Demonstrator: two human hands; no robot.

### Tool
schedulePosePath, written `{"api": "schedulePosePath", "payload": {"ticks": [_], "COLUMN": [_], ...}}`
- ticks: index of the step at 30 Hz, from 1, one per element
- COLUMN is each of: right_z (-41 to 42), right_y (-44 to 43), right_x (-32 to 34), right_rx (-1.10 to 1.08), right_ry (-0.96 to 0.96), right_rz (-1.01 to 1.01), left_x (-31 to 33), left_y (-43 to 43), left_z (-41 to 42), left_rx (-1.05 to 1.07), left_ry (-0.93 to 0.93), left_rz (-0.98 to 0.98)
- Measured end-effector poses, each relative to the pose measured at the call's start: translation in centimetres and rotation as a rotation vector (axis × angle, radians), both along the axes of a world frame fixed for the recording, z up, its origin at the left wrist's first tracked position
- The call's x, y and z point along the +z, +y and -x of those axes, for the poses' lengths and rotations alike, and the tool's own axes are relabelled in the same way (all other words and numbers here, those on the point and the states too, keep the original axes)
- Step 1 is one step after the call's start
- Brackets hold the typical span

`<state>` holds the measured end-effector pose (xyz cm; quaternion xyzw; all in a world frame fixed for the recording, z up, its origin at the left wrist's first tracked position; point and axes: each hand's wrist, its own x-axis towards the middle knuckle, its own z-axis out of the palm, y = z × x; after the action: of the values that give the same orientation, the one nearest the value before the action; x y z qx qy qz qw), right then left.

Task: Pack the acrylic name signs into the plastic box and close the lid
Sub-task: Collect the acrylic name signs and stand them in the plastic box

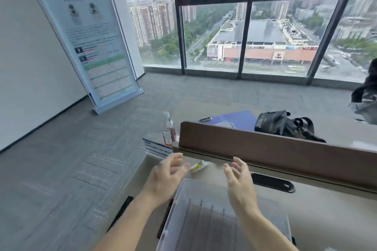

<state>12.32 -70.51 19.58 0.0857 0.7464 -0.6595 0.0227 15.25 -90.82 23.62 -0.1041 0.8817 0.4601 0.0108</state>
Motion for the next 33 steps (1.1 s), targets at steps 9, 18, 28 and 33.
{"api": "schedulePosePath", "payload": {"ticks": [9, 18, 28, 33], "right_z": [2.8, 8.7, 14.3, 17.6], "right_y": [-11.2, -25.8, -30.9, -31.9], "right_x": [0.6, -6.3, -14.5, -20.2], "right_rx": [0.082, -0.022, -0.069, -0.130], "right_ry": [-0.008, -0.210, -0.299, -0.323], "right_rz": [0.034, -0.022, -0.030, 0.013], "left_x": [1.4, -11.0, -21.7, -26.8], "left_y": [-14.2, -24.7, -25.0, -25.0], "left_z": [3.8, 10.9, 16.9, 21.9], "left_rx": [0.189, 0.329, 0.475, 0.522], "left_ry": [0.045, -0.132, -0.263, -0.305], "left_rz": [-0.026, -0.393, -0.532, -0.429]}}
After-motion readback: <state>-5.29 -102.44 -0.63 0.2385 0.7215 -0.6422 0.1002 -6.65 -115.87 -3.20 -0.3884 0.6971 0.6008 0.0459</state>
